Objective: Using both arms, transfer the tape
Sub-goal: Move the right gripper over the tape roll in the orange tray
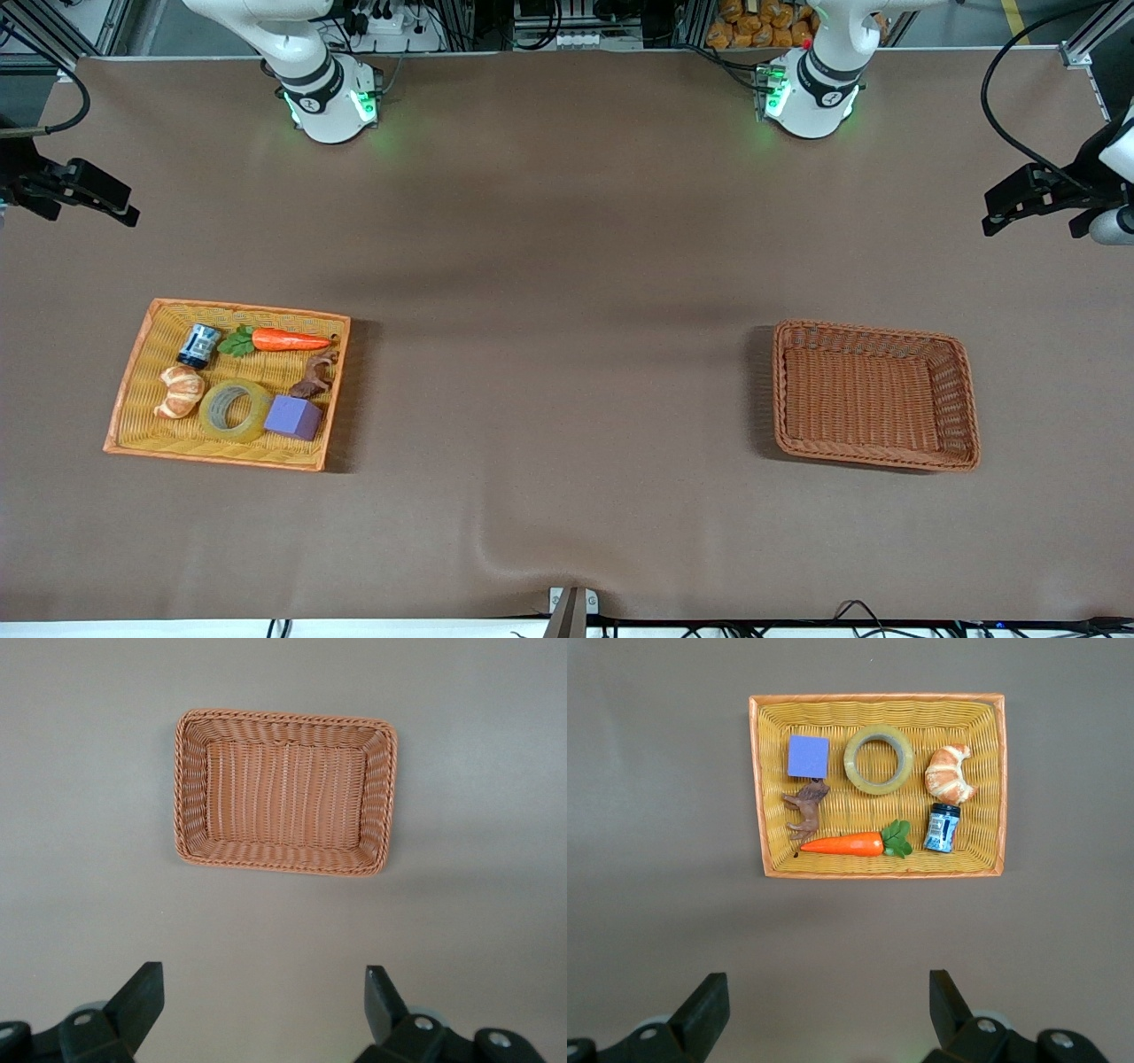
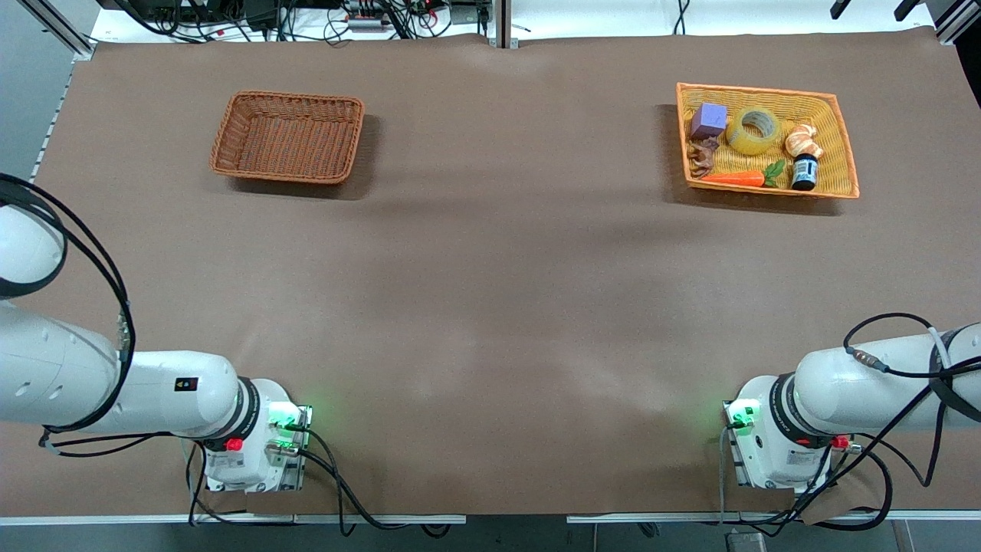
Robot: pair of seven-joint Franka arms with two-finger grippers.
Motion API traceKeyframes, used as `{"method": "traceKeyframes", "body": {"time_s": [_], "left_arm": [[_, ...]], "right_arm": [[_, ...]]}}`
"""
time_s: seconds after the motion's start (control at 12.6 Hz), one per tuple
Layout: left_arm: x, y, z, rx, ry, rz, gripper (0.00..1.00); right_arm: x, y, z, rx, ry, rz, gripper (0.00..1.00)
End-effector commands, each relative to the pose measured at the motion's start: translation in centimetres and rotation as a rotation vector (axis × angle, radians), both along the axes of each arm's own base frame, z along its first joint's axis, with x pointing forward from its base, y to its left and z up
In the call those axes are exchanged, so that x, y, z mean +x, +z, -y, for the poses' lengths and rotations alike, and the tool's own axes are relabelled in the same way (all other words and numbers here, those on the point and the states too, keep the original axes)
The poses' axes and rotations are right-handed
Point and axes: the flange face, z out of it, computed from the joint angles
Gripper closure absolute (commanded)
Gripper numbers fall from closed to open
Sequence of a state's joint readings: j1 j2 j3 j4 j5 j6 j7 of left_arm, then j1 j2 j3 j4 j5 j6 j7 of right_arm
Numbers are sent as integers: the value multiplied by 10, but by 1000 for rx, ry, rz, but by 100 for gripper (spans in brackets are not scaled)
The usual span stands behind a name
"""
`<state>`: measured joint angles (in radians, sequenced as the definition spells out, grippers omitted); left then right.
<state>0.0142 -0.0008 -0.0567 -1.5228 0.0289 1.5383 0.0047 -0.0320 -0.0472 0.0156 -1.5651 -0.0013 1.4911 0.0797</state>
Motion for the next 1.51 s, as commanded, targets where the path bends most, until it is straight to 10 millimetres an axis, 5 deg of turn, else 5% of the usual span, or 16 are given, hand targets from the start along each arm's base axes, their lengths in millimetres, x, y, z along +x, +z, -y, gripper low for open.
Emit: {"method": "traceKeyframes", "body": {"time_s": [0.0,0.87,1.43], "left_arm": [[-5,5,3,-12,-18,7,0],[0,-6,13,-14,-33,-14,0],[6,-16,11,-17,-18,-26,0]], "right_arm": [[-6,4,-1,15,-3,12,0],[-2,-6,-4,15,2,-2,0],[46,-81,-8,17,11,-79,0]]}}
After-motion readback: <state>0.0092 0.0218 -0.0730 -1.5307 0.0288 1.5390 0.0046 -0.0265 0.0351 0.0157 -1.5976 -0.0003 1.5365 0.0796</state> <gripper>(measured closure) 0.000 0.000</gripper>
